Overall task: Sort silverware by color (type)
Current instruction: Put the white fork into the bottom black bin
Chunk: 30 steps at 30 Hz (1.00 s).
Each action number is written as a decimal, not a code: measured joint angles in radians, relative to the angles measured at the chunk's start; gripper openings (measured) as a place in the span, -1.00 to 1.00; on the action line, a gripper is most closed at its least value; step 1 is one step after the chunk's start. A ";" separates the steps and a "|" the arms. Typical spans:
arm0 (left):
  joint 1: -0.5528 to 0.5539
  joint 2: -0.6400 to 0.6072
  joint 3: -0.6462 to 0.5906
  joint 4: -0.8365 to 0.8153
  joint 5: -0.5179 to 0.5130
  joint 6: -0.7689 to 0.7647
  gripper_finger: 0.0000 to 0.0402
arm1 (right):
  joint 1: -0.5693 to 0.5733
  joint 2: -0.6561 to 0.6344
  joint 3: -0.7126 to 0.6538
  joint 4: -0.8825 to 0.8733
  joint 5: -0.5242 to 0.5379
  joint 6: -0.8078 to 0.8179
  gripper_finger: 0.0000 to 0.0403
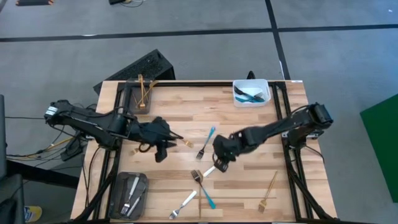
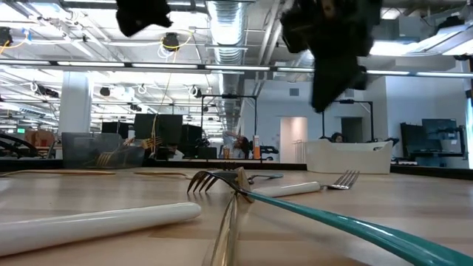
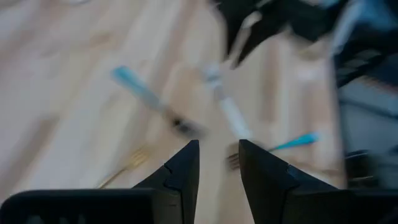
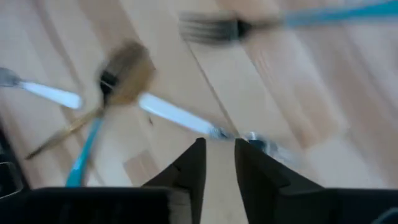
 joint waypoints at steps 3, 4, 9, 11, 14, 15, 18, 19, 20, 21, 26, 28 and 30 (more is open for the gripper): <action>-0.003 0.018 -0.090 0.226 0.049 -0.003 -0.51 | 0.046 0.024 -0.001 -0.050 0.030 0.222 -0.34; -0.008 0.031 -0.118 0.283 0.054 -0.002 -0.51 | 0.063 0.024 -0.001 -0.061 0.038 0.309 -0.31; -0.021 0.154 -0.211 0.592 0.055 0.032 -0.38 | 0.167 -0.017 0.001 -0.049 0.180 0.668 -0.18; -0.021 0.232 -0.217 0.675 0.061 0.036 -0.29 | 0.206 -0.034 0.001 -0.084 0.225 0.757 -0.15; -0.017 0.363 -0.199 0.763 0.060 0.049 -0.15 | 0.235 -0.036 0.001 -0.165 0.230 0.846 -0.14; -0.014 0.408 -0.185 0.783 0.060 0.054 -0.11 | 0.242 -0.036 0.000 -0.190 0.230 0.860 -0.14; -0.010 0.532 -0.130 0.825 0.057 0.054 -0.06 | 0.254 -0.036 0.000 -0.204 0.225 0.876 -0.15; -0.007 0.572 -0.107 0.825 0.055 0.054 -0.06 | 0.254 -0.036 0.000 -0.202 0.225 0.876 -0.15; -0.005 0.608 -0.083 0.828 0.054 0.054 -0.05 | 0.253 -0.036 0.000 -0.202 0.225 0.874 -0.15; -0.004 0.642 -0.063 0.826 0.054 0.054 -0.05 | 0.253 -0.036 0.000 -0.203 0.222 0.866 -0.15; 0.001 0.771 0.053 0.818 0.052 0.031 -0.05 | 0.258 -0.043 0.001 -0.246 0.214 0.835 -0.15; 0.001 0.815 0.099 0.826 0.049 0.046 -0.05 | 0.267 -0.060 0.000 -0.269 0.204 0.835 -0.15; 0.001 0.862 0.144 0.806 0.041 0.058 -0.05 | 0.279 -0.083 0.001 -0.293 0.201 0.842 -0.15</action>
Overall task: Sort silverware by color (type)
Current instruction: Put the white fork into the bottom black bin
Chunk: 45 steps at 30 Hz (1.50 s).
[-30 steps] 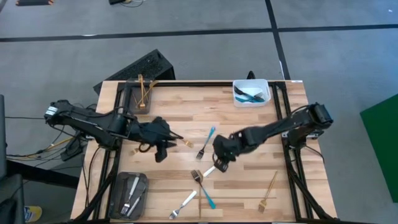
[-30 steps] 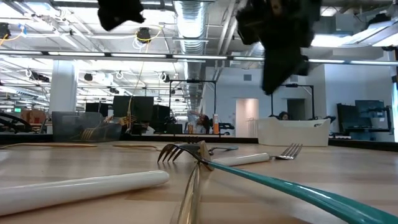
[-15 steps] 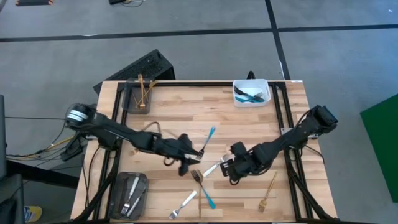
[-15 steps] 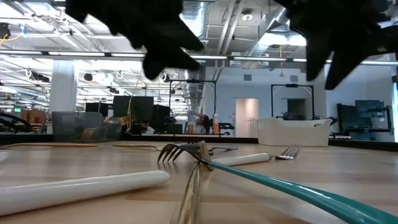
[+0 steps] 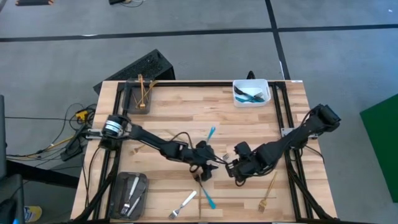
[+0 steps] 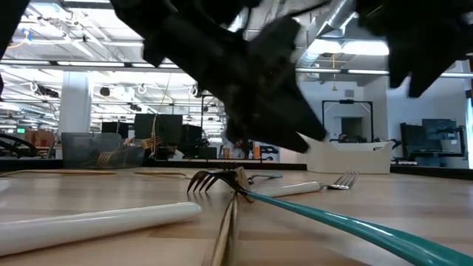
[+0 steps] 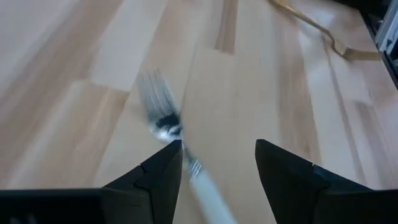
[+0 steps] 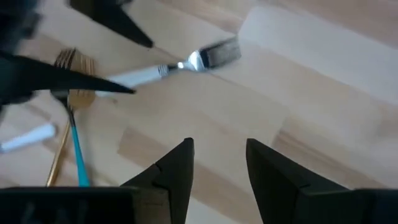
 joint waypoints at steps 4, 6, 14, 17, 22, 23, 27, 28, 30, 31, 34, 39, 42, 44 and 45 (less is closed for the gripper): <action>-0.002 0.074 0.085 -0.040 -0.022 0.004 -0.05 | 0.036 -0.066 0.000 -0.084 0.009 0.030 -0.15; -0.002 0.101 0.112 -0.091 -0.052 0.002 -0.05 | 0.049 -0.104 0.000 -0.131 0.018 0.048 -0.15; -0.002 0.154 0.193 -0.276 -0.105 0.000 -0.20 | 0.108 -0.217 0.000 -0.258 0.125 0.127 -0.15; -0.001 0.153 0.195 -0.317 -0.114 0.000 -0.44 | 0.108 -0.232 0.000 -0.278 0.149 0.137 -0.15; -0.001 0.150 0.195 -0.358 -0.084 -0.024 -0.91 | 0.106 -0.234 0.000 -0.281 0.189 0.138 -0.15; 0.002 0.150 0.194 -0.364 -0.066 -0.050 -0.92 | 0.105 -0.233 0.000 -0.282 0.195 0.138 -0.15; 0.017 0.110 0.191 -0.407 0.003 -0.107 -0.90 | 0.103 -0.233 0.000 -0.282 0.225 0.138 -0.15; 0.016 0.092 0.187 -0.439 0.003 -0.111 -0.91 | 0.103 -0.233 0.000 -0.281 0.237 0.138 -0.15; 0.016 0.043 0.182 -0.510 -0.006 -0.119 -0.94 | 0.099 -0.233 0.000 -0.279 0.251 0.137 -0.15; 0.016 0.018 0.181 -0.544 -0.017 -0.125 -0.96 | 0.095 -0.233 0.000 -0.277 0.252 0.137 -0.15; 0.017 -0.099 0.183 -0.646 -0.066 -0.161 -1.00 | 0.078 -0.233 0.000 -0.267 0.252 0.113 -0.15; -0.025 -0.303 0.185 -0.869 -0.199 -0.287 -1.00 | 0.039 -0.231 0.000 -0.236 0.252 0.047 -0.15; -0.069 -0.420 0.185 -0.997 -0.282 -0.385 -1.00 | 0.009 -0.231 0.000 -0.217 0.252 0.001 -0.15; -0.095 -0.474 0.186 -1.061 -0.345 -0.416 -1.00 | -0.013 -0.231 0.000 -0.208 0.252 -0.034 -0.15; -0.105 -0.491 0.184 -1.076 -0.366 -0.417 -1.00 | -0.024 -0.230 0.000 -0.202 0.251 -0.058 -0.15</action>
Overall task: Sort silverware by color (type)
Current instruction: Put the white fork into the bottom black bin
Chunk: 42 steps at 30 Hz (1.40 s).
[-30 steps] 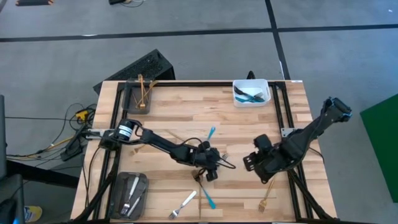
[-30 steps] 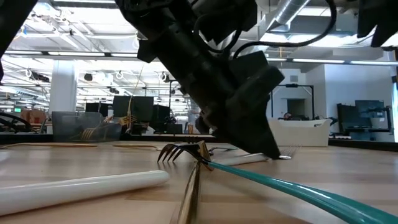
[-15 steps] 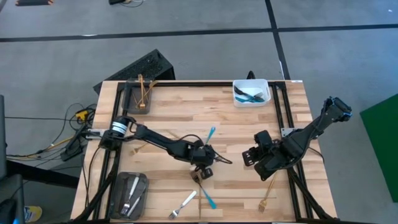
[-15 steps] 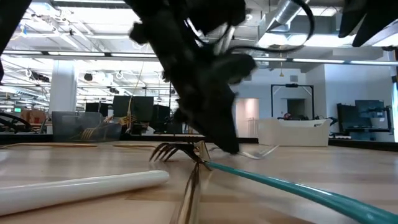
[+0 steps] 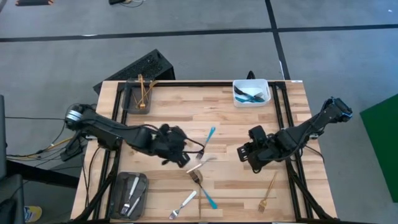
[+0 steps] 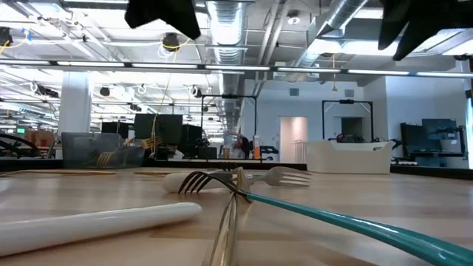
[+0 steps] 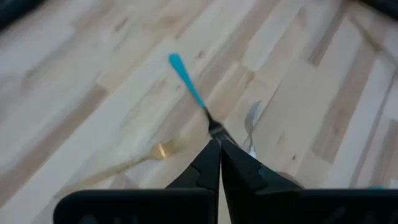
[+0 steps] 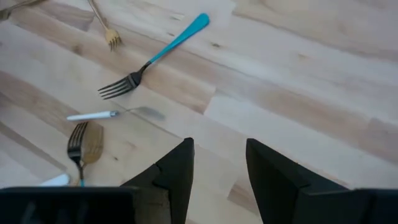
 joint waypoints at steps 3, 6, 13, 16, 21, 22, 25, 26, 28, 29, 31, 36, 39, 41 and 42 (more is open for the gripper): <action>-0.013 -0.016 -0.032 0.027 -0.011 0.022 -0.99 | -0.036 0.015 0.000 0.041 -0.011 -0.080 -0.15; -0.004 0.018 -0.072 0.108 0.051 0.060 -0.91 | -0.062 0.018 0.000 0.086 -0.047 -0.149 -0.15; 0.029 0.195 -0.121 0.426 0.162 0.139 -0.48 | -0.083 0.019 0.001 0.124 -0.070 -0.198 -0.15; 0.058 0.285 -0.121 0.514 0.259 0.147 -0.35 | -0.084 0.019 0.001 0.118 -0.089 -0.199 -0.15; 0.083 0.389 -0.121 0.529 0.421 0.132 -0.32 | -0.066 0.019 0.000 0.110 -0.105 -0.185 -0.15; 0.083 0.404 -0.121 0.528 0.440 0.127 -0.32 | -0.061 0.019 0.000 0.109 -0.106 -0.182 -0.15; 0.081 0.433 -0.121 0.510 0.449 0.123 -0.32 | -0.045 0.019 0.000 0.104 -0.107 -0.171 -0.15; 0.079 0.440 -0.121 0.509 0.445 0.123 -0.32 | -0.041 0.019 0.000 0.101 -0.107 -0.163 -0.15; 0.079 0.451 -0.119 0.506 0.436 0.123 -0.32 | -0.034 0.019 0.001 0.093 -0.107 -0.155 -0.15; 0.079 0.458 -0.118 0.506 0.435 0.123 -0.32 | -0.033 0.019 0.000 0.089 -0.107 -0.153 -0.15; 0.080 0.460 -0.117 0.498 0.428 0.120 -0.32 | -0.034 0.019 0.000 0.082 -0.107 -0.153 -0.15; 0.089 0.471 -0.115 0.479 0.399 0.128 -0.39 | -0.037 0.019 0.000 0.080 -0.107 -0.154 -0.15; 0.091 0.474 -0.116 0.467 0.385 0.148 -0.57 | -0.046 0.019 0.000 0.077 -0.107 -0.164 -0.15; 0.091 0.474 -0.117 0.463 0.379 0.164 -0.73 | -0.053 0.019 0.000 0.077 -0.106 -0.169 -0.15; 0.092 0.474 -0.117 0.463 0.382 0.173 -0.81 | -0.057 0.019 0.000 0.077 -0.106 -0.172 -0.15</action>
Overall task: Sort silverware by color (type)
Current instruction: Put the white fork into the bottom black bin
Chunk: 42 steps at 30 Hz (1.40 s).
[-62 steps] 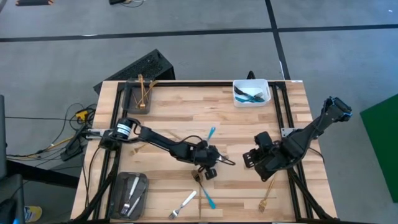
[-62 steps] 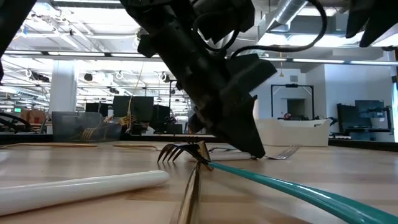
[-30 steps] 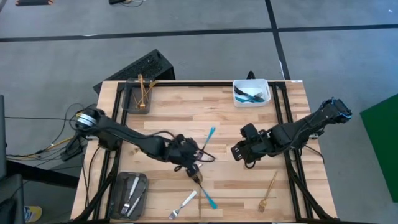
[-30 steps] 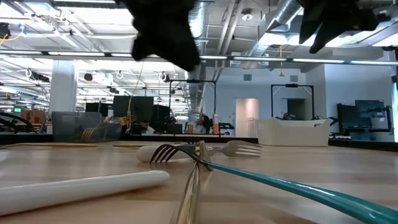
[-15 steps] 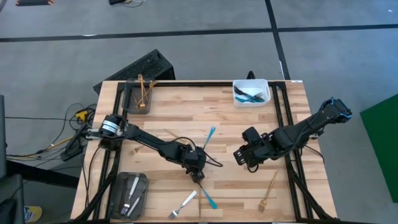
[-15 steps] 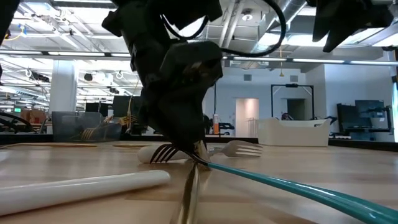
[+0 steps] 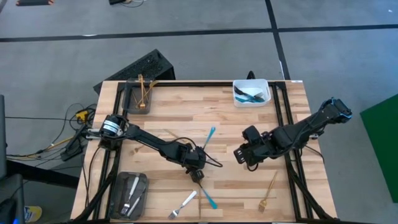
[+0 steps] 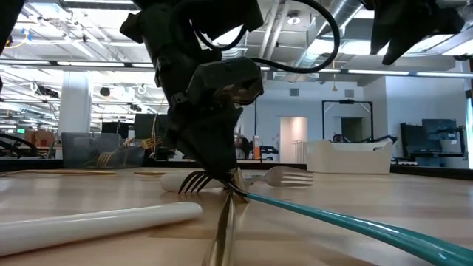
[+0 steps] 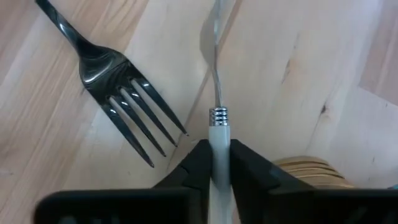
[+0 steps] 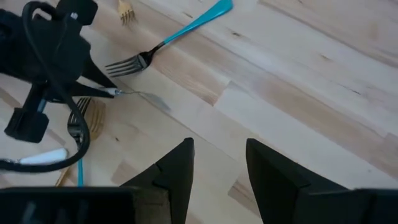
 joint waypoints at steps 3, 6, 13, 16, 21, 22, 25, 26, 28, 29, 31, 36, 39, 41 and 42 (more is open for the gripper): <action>0.002 0.000 0.000 -0.001 0.007 0.004 -0.92 | -0.011 0.000 0.000 0.000 0.003 0.000 -0.15; 0.006 -0.022 -0.002 -0.008 0.036 -0.015 -0.86 | -0.013 0.000 0.000 0.001 0.011 -0.001 -0.15; -0.029 -0.216 -0.004 -0.178 0.015 -0.187 -0.89 | -0.041 0.000 0.000 0.022 0.026 -0.057 -0.15; -0.083 -0.332 -0.006 -0.314 -0.047 -0.295 -0.90 | -0.067 0.000 0.000 0.054 0.026 -0.103 -0.15; -0.236 -0.507 -0.004 -0.565 -0.207 -0.595 -0.84 | -0.115 0.000 0.000 0.127 0.025 -0.182 -0.15; -0.278 -0.527 -0.004 -0.621 -0.227 -0.677 -0.84 | -0.123 0.000 0.000 0.145 0.025 -0.197 -0.15; -0.426 -0.564 -0.005 -0.747 -0.263 -0.918 -0.86 | -0.144 0.000 0.000 0.205 0.024 -0.247 -0.15; -0.473 -0.570 -0.005 -0.781 -0.270 -0.983 -0.86 | -0.149 0.000 0.000 0.222 0.024 -0.263 -0.15; -0.564 -0.570 -0.005 -0.829 -0.267 -1.079 -0.87 | -0.162 0.000 0.000 0.248 0.023 -0.293 -0.15; -0.609 -0.567 -0.005 -0.839 -0.262 -1.114 -0.87 | -0.170 0.000 0.000 0.258 0.021 -0.307 -0.15; -0.679 -0.567 -0.005 -0.847 -0.232 -1.177 -0.85 | -0.185 0.000 0.000 0.274 0.015 -0.333 -0.15; -0.818 -0.568 -0.005 -0.864 -0.189 -1.379 -0.82 | -0.223 0.000 0.000 0.351 -0.048 -0.456 -0.15; -0.862 -0.549 -0.005 -0.871 -0.157 -1.411 -0.83 | -0.230 0.005 0.000 0.420 -0.101 -0.526 -0.15; -0.873 -0.522 -0.005 -0.875 -0.135 -1.412 -0.82 | -0.233 0.018 0.000 0.472 -0.128 -0.548 -0.15; -0.873 -0.504 -0.005 -0.876 -0.122 -1.416 -0.81 | -0.233 0.021 0.000 0.485 -0.145 -0.550 -0.15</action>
